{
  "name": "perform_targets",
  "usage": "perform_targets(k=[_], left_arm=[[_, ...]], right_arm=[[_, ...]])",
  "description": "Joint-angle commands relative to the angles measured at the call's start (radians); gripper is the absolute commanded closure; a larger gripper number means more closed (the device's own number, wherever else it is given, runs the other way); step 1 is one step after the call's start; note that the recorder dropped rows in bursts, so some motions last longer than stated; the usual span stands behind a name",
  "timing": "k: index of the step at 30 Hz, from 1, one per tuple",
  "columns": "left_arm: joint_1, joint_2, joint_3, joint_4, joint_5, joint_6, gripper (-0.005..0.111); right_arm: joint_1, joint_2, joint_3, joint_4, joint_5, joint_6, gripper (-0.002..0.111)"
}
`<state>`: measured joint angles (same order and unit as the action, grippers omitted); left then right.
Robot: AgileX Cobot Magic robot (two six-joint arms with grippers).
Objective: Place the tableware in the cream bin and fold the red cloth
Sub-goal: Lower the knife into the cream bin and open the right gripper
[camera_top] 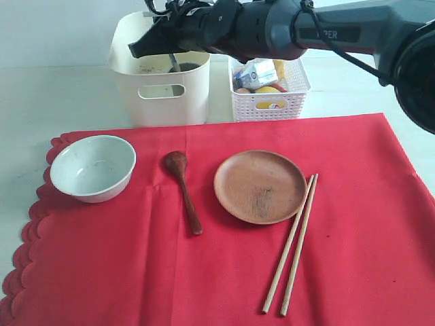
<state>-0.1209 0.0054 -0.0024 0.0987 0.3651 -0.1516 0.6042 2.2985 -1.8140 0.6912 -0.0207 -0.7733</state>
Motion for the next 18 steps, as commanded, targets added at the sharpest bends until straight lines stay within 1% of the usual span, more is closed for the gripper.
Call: perform_targets(k=[1,9,11,17,18], left_arm=[[0.002,-0.005,0.002,-0.006,-0.009,-0.006,0.107],[0.002,-0.005,0.002,-0.006,-0.009,-0.006,0.107],[0.002,-0.005,0.002,-0.006,-0.009,-0.006,0.107],[0.002,-0.005,0.002,-0.006,-0.009,-0.006,0.107],[0.002,-0.005,0.002,-0.006,-0.009,-0.006,0.107]], right_arm=[[0.001,0.020,-0.008,0.008,-0.037,0.004,0.108],[0.001,0.065,-0.008,0.008,-0.096,0.004,0.107],[0.001,0.069,-0.008,0.008,-0.118,0.004,0.102],[0.001,0.073,-0.008,0.009,-0.132,0.004,0.075],[0.001,0.073,-0.008,0.009,-0.125,0.004,0.072]])
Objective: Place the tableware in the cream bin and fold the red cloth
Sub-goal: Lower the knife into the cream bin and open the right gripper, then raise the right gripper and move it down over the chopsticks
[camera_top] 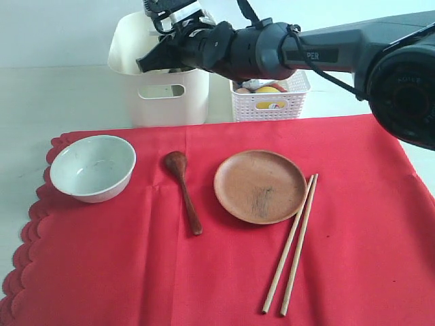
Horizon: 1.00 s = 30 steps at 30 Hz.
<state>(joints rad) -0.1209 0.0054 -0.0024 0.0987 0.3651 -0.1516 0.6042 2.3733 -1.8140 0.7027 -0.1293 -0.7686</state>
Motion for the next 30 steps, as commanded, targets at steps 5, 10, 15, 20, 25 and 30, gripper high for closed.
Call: perform_targets(k=[5,10,15,20,25,30], left_arm=[[0.002,-0.005,0.002,-0.006,-0.009,-0.006,0.107],[0.002,-0.005,0.002,-0.006,-0.009,-0.006,0.107],[0.002,-0.005,0.002,-0.006,-0.009,-0.006,0.107],[0.002,-0.005,0.002,-0.006,-0.009,-0.004,0.107],[0.002,-0.005,0.002,-0.006,-0.009,-0.006,0.107],[0.002,-0.005,0.002,-0.006,-0.009,-0.006,0.107]], right_arm=[[0.001,-0.010,-0.008,-0.002,0.015,-0.001,0.065],[0.001,-0.046,-0.008,-0.002,0.054,-0.001,0.065],[0.001,-0.092,-0.008,-0.002,0.109,-0.001,0.065],[0.001,-0.150,-0.008,-0.002,0.200,0.011,0.065],[0.001,-0.215,-0.008,-0.002,0.326,0.011,0.065],[0.001,-0.290,-0.008,-0.005,0.469,0.011,0.065]])
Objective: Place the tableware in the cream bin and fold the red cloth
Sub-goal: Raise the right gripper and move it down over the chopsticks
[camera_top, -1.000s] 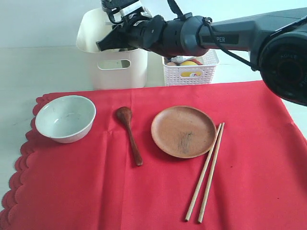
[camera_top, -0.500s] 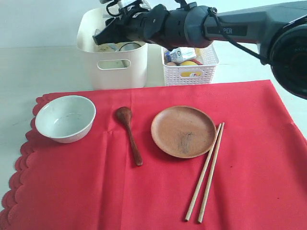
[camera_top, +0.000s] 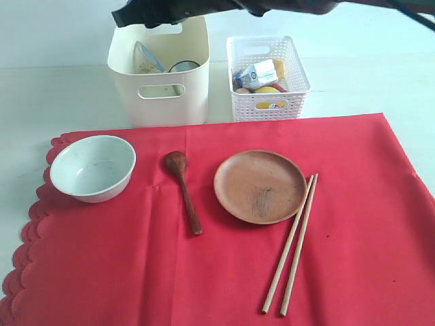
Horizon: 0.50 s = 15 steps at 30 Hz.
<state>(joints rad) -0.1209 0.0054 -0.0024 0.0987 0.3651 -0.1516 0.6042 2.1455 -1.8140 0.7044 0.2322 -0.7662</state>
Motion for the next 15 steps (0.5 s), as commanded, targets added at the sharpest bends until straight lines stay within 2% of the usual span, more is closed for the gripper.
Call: perform_targets(k=[1,9,15], left_arm=[[0.002,-0.005,0.002,-0.006,-0.009,-0.006,0.107],[0.002,-0.005,0.002,-0.006,-0.009,-0.006,0.107],[0.002,-0.005,0.002,-0.006,-0.009,-0.006,0.107]], right_arm=[[0.001,-0.074,-0.008,-0.007,0.136,0.009,0.065],[0.001,-0.166,-0.008,-0.025,0.361,0.068,0.065],[0.001,-0.218,-0.008,-0.237,0.515,0.309,0.065]])
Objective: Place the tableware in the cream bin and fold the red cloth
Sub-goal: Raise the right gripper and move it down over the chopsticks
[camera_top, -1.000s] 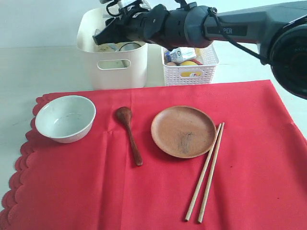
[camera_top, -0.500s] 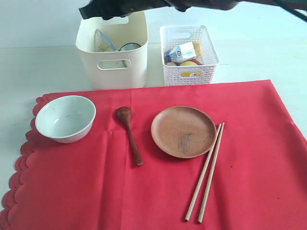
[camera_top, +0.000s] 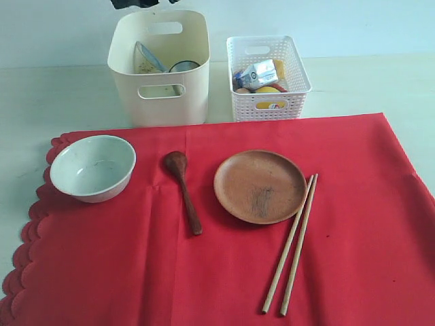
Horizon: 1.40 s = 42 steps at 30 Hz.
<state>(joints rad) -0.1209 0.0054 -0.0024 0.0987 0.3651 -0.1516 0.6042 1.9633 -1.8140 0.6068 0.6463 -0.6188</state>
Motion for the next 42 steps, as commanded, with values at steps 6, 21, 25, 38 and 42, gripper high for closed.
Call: perform_targets(k=[6,21,25,38,42], left_arm=[[0.002,-0.005,0.002,-0.006,-0.009,-0.006,0.107],[0.002,-0.005,0.002,-0.006,-0.009,-0.006,0.107],[0.002,-0.005,0.002,-0.006,-0.009,-0.006,0.107],[0.002,-0.005,0.002,-0.006,-0.009,-0.006,0.107],[0.002,-0.005,0.002,-0.006,-0.009,-0.006,0.107]], right_arm=[[0.001,-0.065,-0.008,-0.273,0.267,0.281,0.065],[0.001,-0.066,-0.008,-0.389,0.575,0.394,0.065],[0.001,-0.090,0.034,-0.392,0.575,0.399,0.065],[0.001,-0.262,0.303,-0.409,0.575,0.282,0.065],[0.001,-0.292,0.348,-0.409,0.575,0.271,0.065]])
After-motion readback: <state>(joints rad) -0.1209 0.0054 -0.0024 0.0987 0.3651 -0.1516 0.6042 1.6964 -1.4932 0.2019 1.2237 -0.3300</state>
